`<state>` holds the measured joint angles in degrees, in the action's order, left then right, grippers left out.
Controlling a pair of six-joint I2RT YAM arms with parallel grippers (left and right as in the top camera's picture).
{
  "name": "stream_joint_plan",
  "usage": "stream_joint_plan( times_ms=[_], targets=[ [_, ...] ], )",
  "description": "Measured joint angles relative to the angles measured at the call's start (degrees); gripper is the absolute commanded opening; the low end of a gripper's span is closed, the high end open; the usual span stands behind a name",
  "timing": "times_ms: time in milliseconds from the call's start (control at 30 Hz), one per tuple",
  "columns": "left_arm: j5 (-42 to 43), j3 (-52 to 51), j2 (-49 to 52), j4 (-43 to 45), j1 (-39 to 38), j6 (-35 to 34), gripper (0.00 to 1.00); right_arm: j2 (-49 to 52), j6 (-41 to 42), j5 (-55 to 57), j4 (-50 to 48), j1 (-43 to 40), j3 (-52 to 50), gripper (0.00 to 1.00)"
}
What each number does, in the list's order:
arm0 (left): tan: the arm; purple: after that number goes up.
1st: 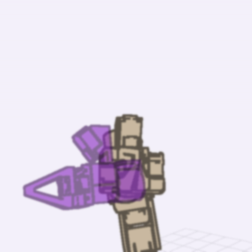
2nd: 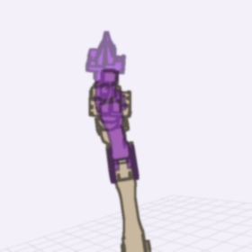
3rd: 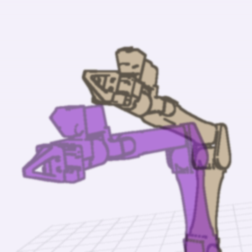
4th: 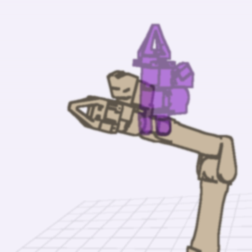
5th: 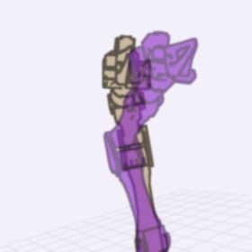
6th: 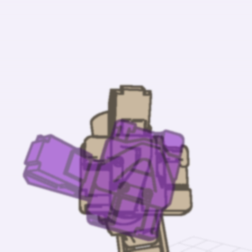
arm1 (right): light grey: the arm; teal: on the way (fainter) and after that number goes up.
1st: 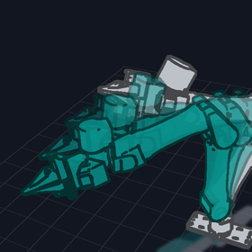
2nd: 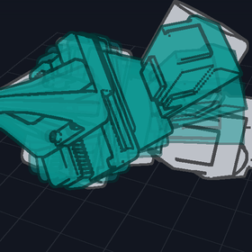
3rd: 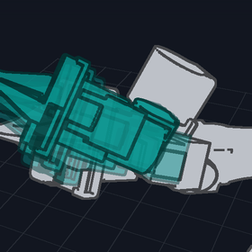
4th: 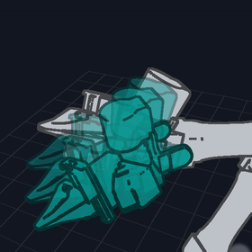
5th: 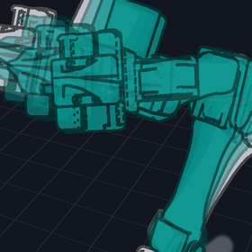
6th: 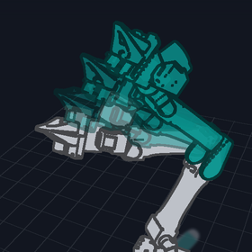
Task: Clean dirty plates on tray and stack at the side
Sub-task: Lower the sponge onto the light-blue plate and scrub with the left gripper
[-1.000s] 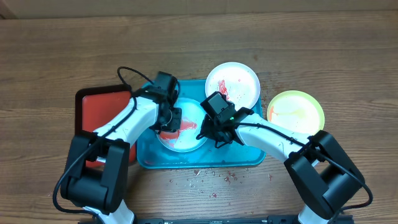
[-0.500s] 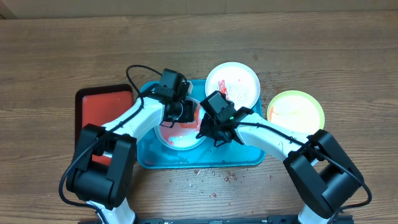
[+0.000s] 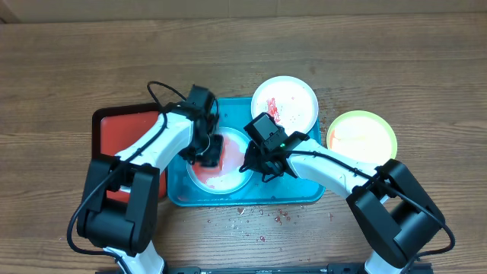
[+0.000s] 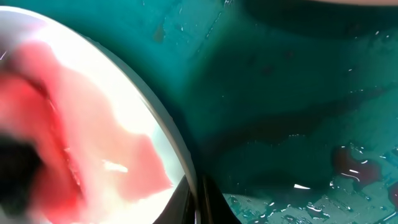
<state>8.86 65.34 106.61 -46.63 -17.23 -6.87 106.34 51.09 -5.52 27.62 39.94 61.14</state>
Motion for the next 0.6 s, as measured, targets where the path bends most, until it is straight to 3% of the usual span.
stream_joint_plan(
  times_ms=[167,300,433,600],
  targets=[
    [16.0,-2.3,0.6,-3.6,-0.4,14.6,0.05,0.0,-0.2,0.0,0.0,0.0,0.0,0.04],
    [20.8,-3.2,1.2,2.2,-0.4,17.2,0.04,0.0,-0.1,0.1,0.0,0.0,0.0,0.04],
    [18.7,-3.4,1.2,12.7,-0.8,11.9,0.04,0.0,0.4,1.1,-0.8,-0.2,0.0,0.04],
    [6.8,-3.2,0.6,20.1,-2.6,-0.7,0.04,0.1,1.6,2.1,-1.5,-0.9,0.0,0.04]
  ],
)
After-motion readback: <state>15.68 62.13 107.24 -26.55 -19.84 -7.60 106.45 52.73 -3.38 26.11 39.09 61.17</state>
